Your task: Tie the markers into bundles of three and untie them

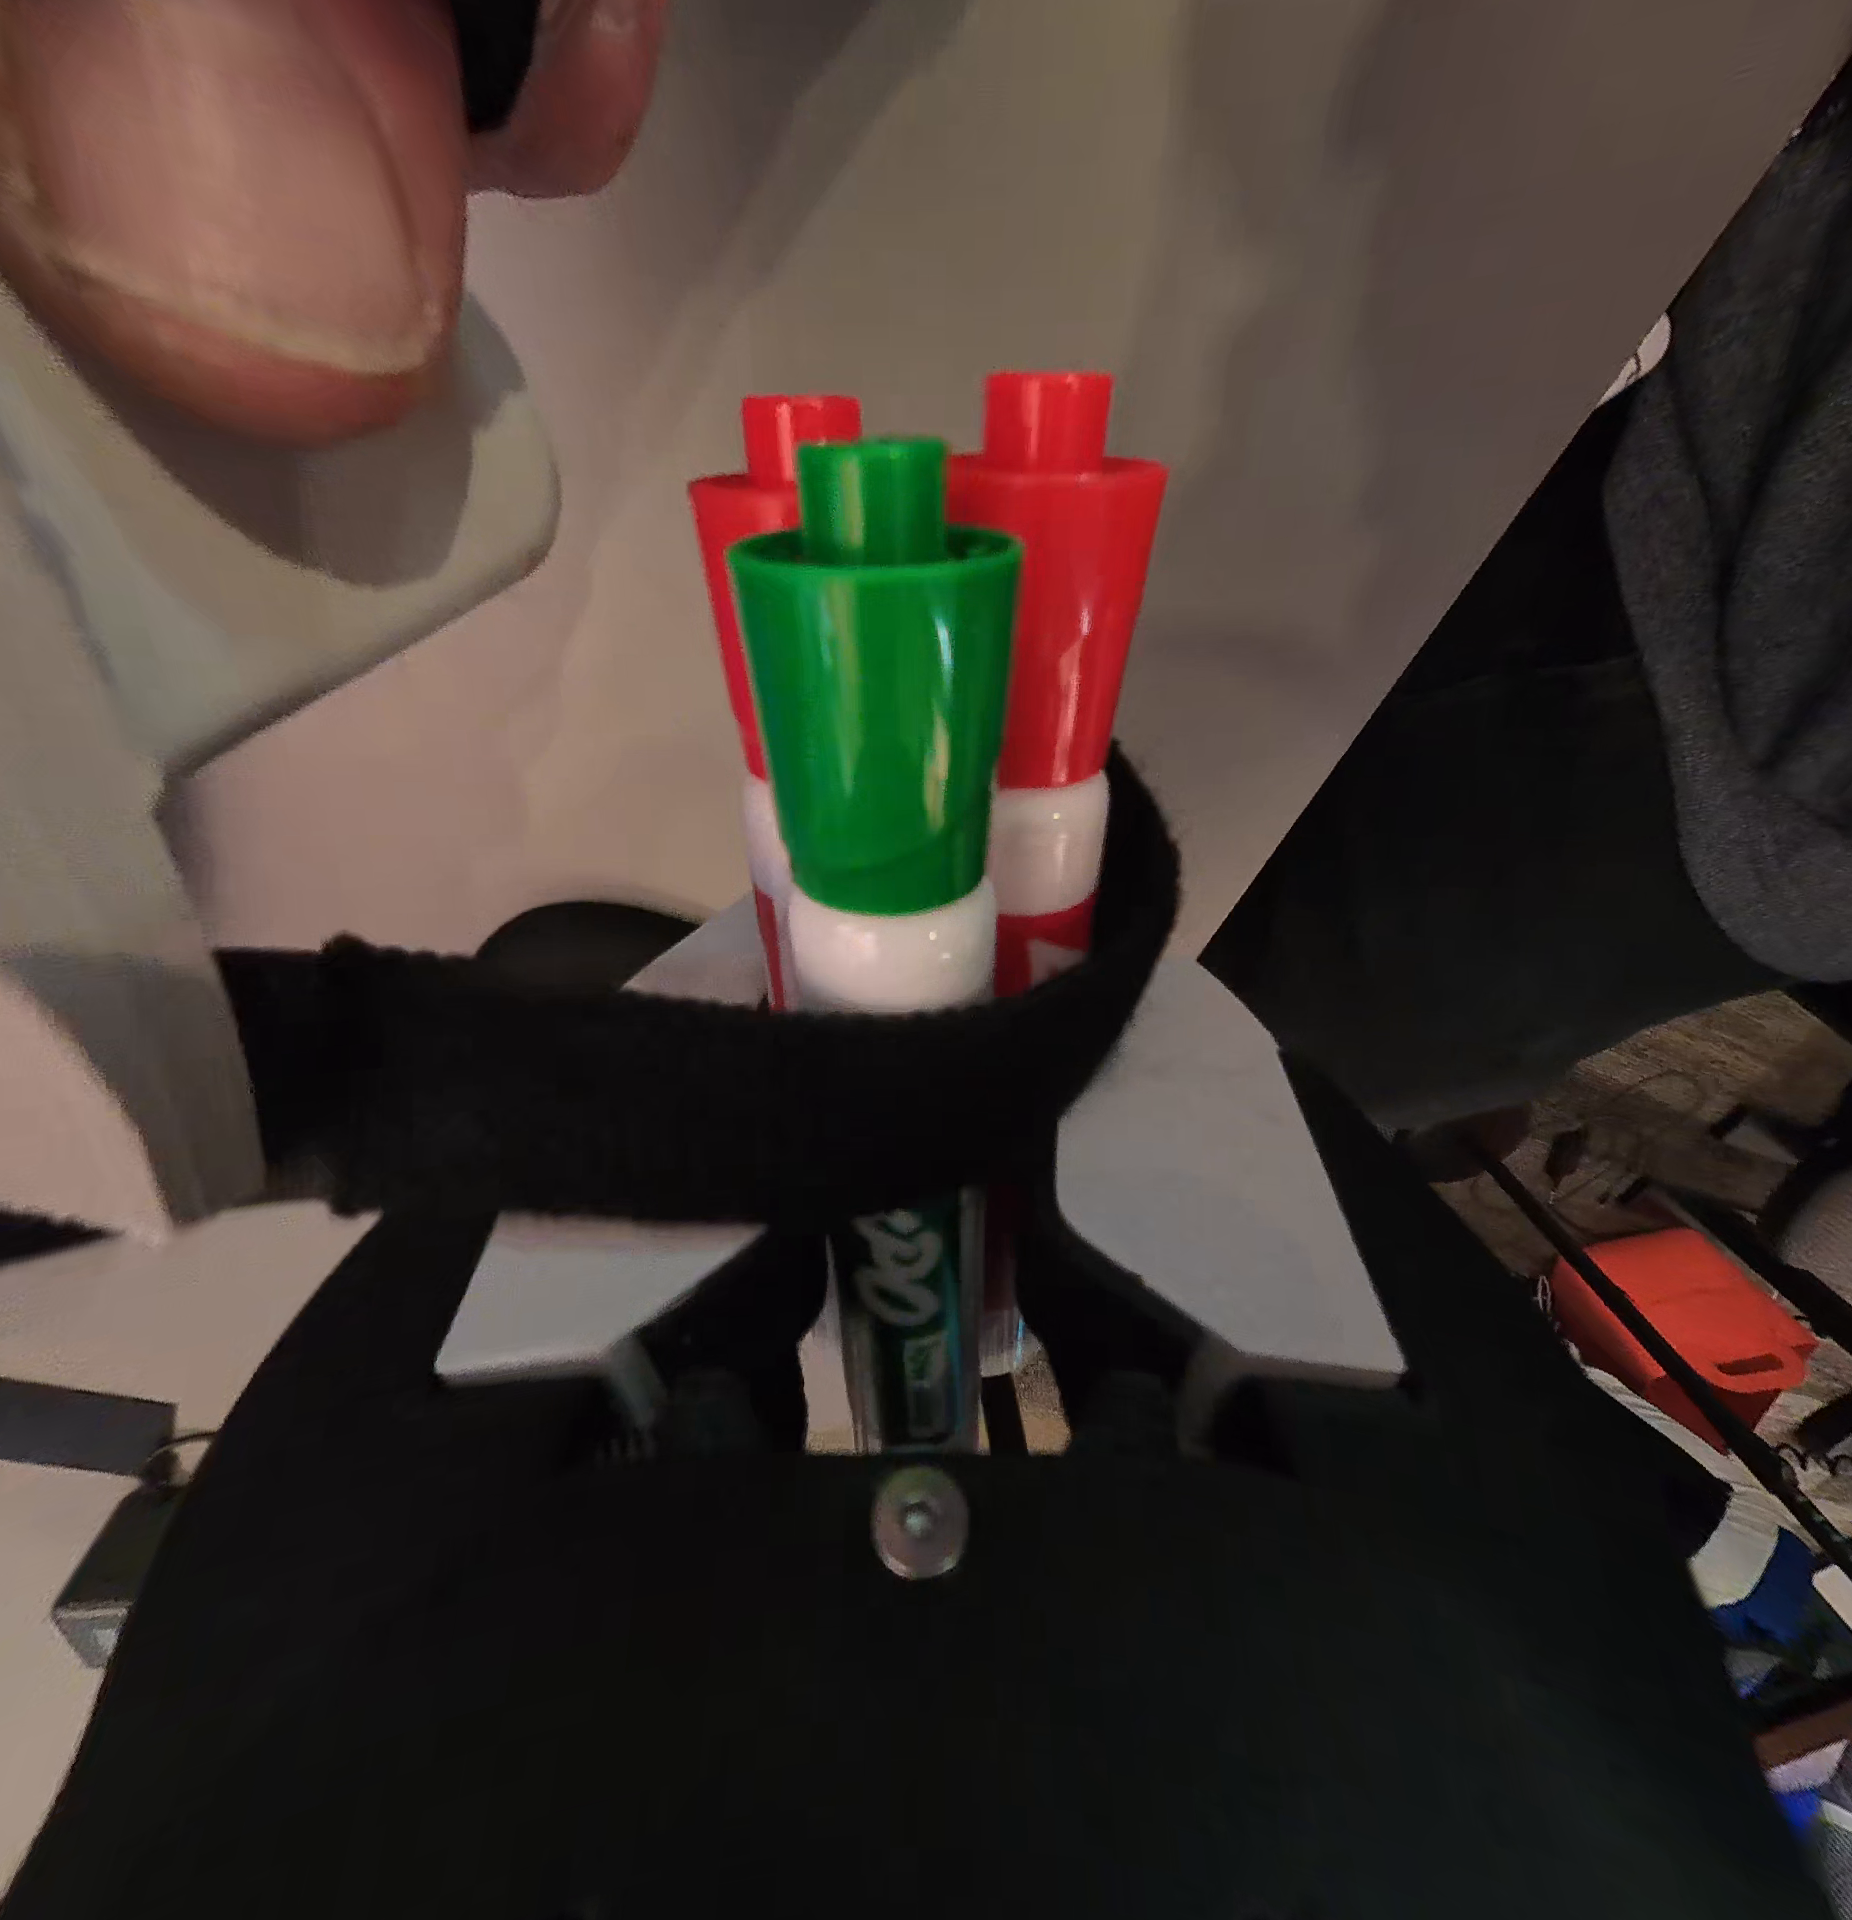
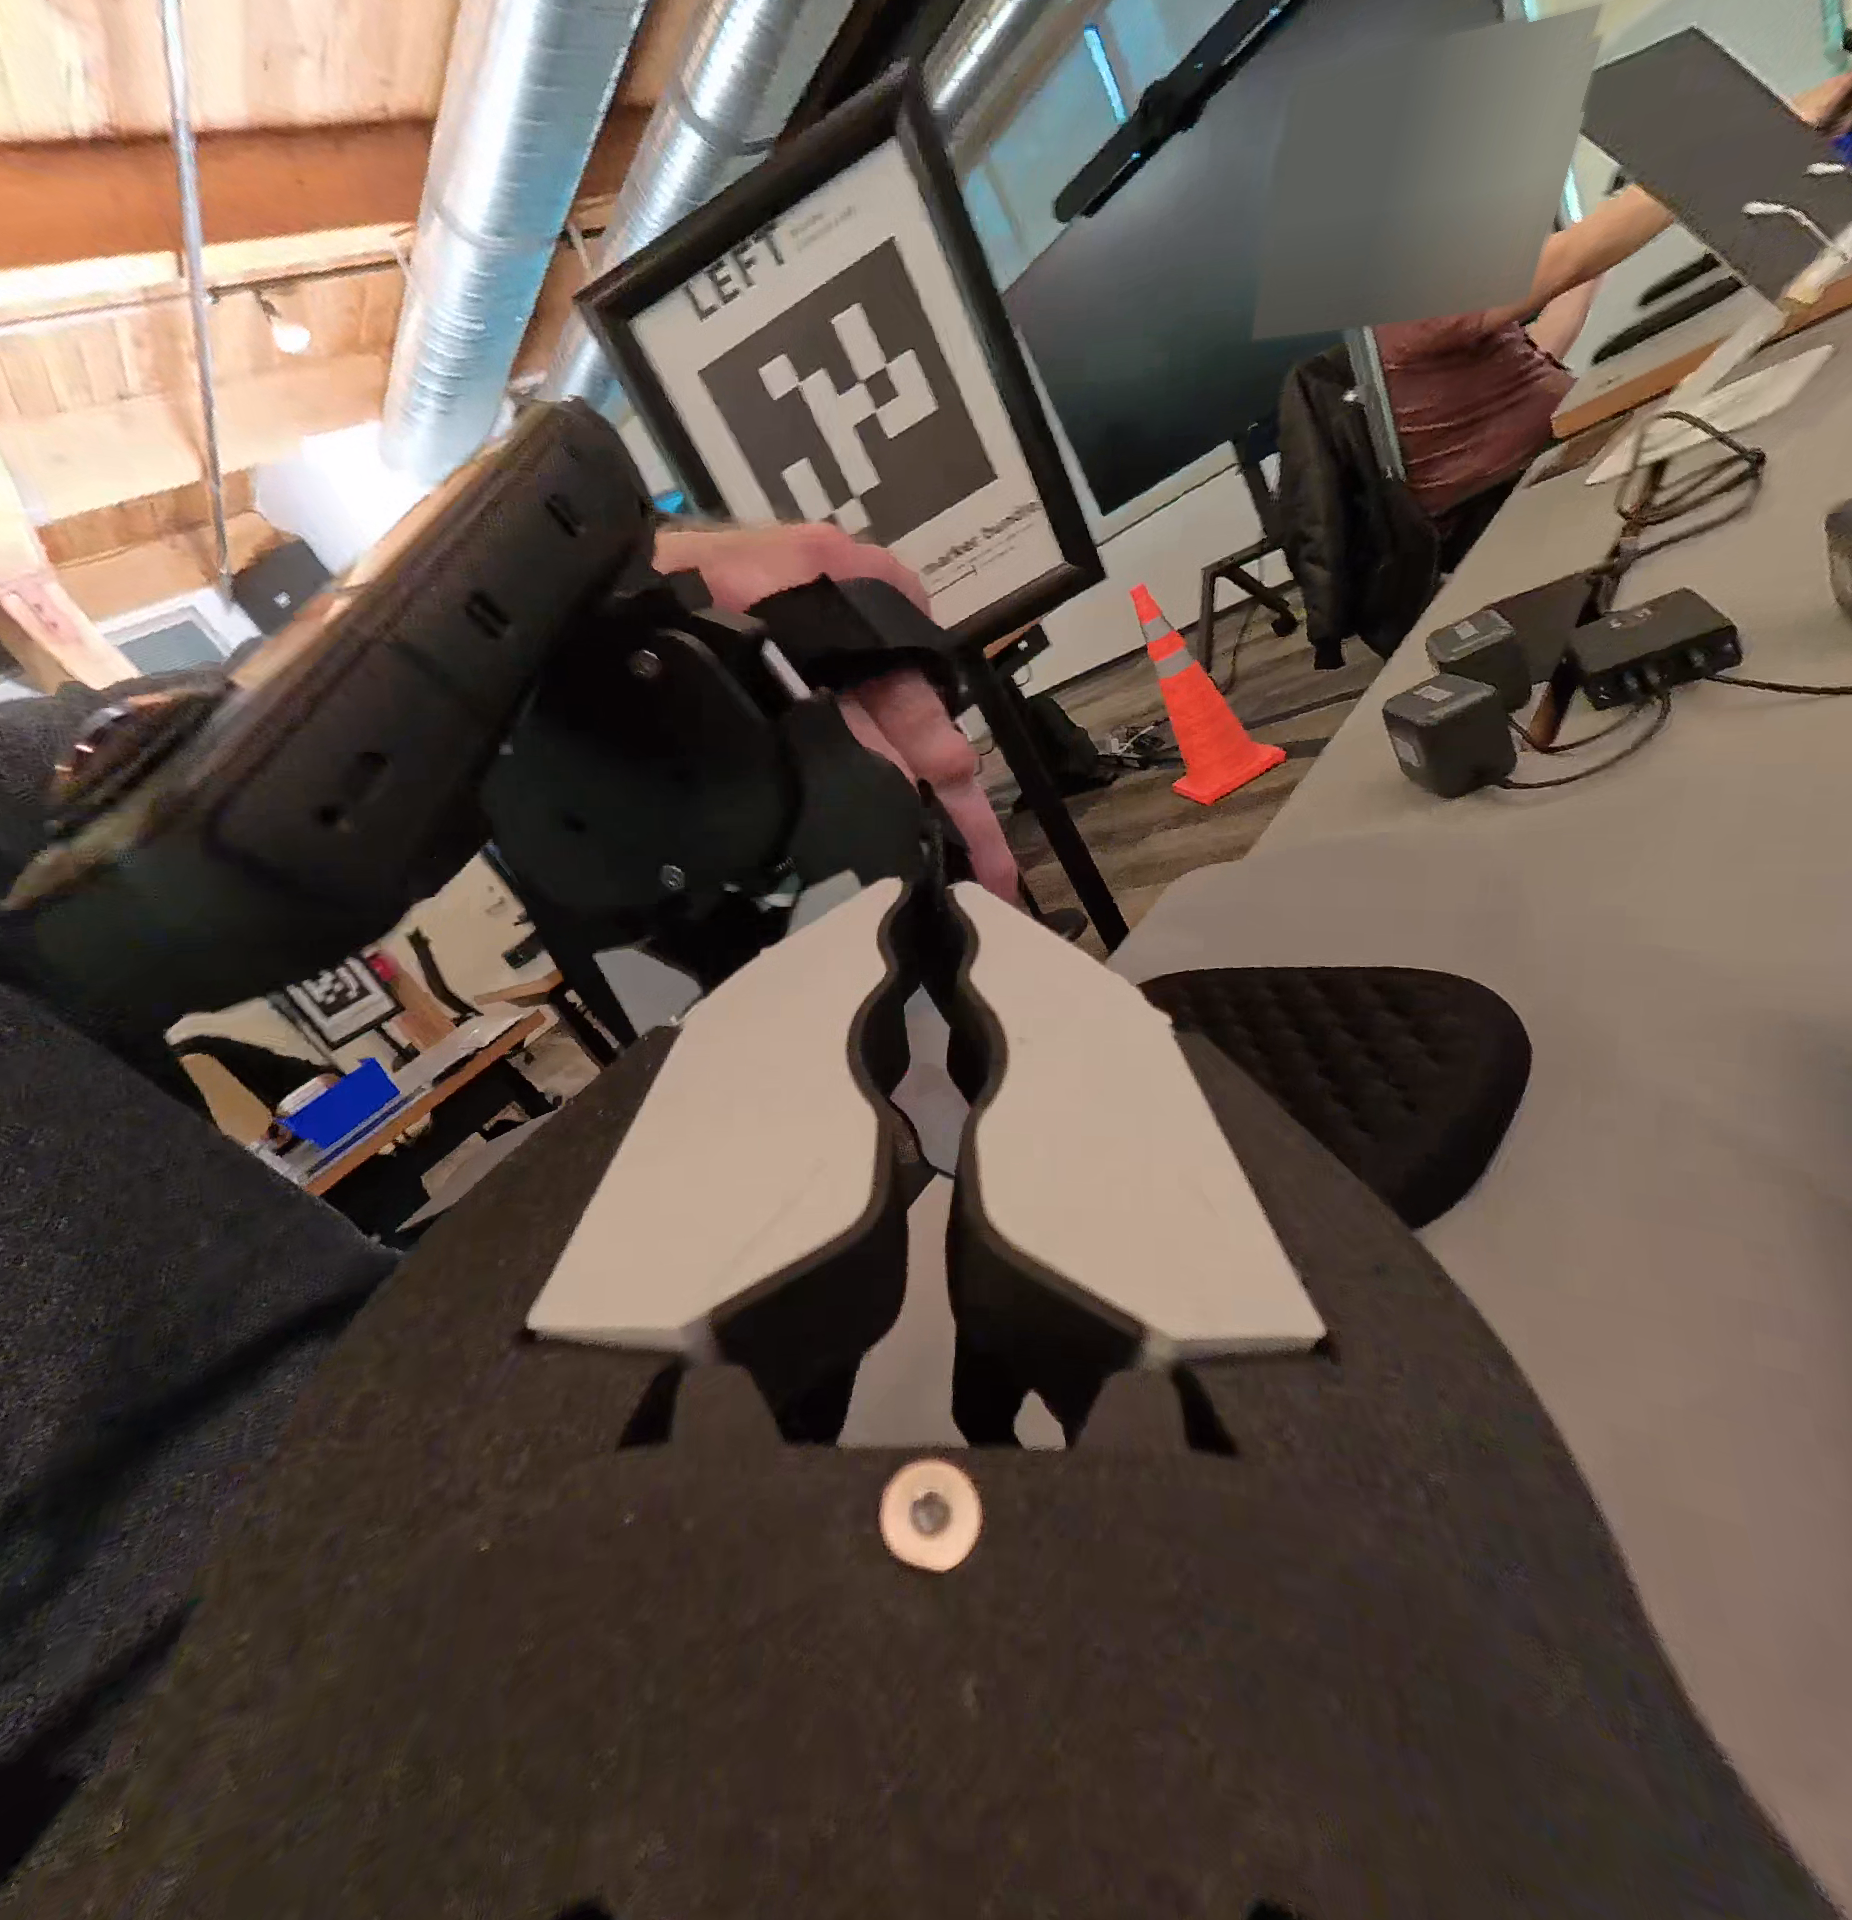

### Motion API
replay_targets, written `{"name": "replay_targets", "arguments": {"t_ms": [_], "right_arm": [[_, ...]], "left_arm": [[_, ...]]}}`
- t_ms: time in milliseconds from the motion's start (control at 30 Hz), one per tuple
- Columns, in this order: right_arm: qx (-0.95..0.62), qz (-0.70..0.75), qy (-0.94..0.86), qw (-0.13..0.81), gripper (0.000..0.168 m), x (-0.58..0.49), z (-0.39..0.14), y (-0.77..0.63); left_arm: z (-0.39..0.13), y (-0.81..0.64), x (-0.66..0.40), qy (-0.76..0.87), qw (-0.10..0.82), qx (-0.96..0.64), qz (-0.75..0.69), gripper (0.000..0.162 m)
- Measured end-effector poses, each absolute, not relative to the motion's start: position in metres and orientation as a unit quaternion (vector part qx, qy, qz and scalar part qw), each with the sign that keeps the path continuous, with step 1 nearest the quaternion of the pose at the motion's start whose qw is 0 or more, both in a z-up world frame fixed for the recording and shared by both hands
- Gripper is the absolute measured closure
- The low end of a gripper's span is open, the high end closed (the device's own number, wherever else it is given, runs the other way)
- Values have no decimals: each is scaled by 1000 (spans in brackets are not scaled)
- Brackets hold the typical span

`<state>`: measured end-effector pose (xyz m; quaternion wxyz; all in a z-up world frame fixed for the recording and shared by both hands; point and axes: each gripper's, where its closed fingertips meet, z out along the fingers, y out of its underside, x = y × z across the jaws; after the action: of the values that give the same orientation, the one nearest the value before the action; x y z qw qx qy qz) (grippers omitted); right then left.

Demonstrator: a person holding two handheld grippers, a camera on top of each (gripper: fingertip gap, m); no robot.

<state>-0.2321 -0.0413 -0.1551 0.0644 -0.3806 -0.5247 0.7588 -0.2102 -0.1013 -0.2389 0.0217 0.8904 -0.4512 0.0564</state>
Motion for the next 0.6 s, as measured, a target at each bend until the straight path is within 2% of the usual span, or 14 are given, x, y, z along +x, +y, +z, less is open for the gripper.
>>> {"name": "replay_targets", "arguments": {"t_ms": [33, 333, 467, 600], "right_arm": [[-385, 756, -525, 65, 168, -233, -157, -40], [-374, 758, -530, 66, 161, -231, -165, -49], [-380, 758, -525, 72, 166, -231, -168, -44], [-393, 753, -524, 63, 163, -233, -179, -43]], "left_arm": [[-237, -100, -210, -451, 19, 891, 59, 118], [-234, -98, -209, -453, 16, 889, 63, 118], [-234, -99, -208, -456, 16, 888, 66, 120], [-235, -100, -209, -458, 22, 886, 65, 119]]}}
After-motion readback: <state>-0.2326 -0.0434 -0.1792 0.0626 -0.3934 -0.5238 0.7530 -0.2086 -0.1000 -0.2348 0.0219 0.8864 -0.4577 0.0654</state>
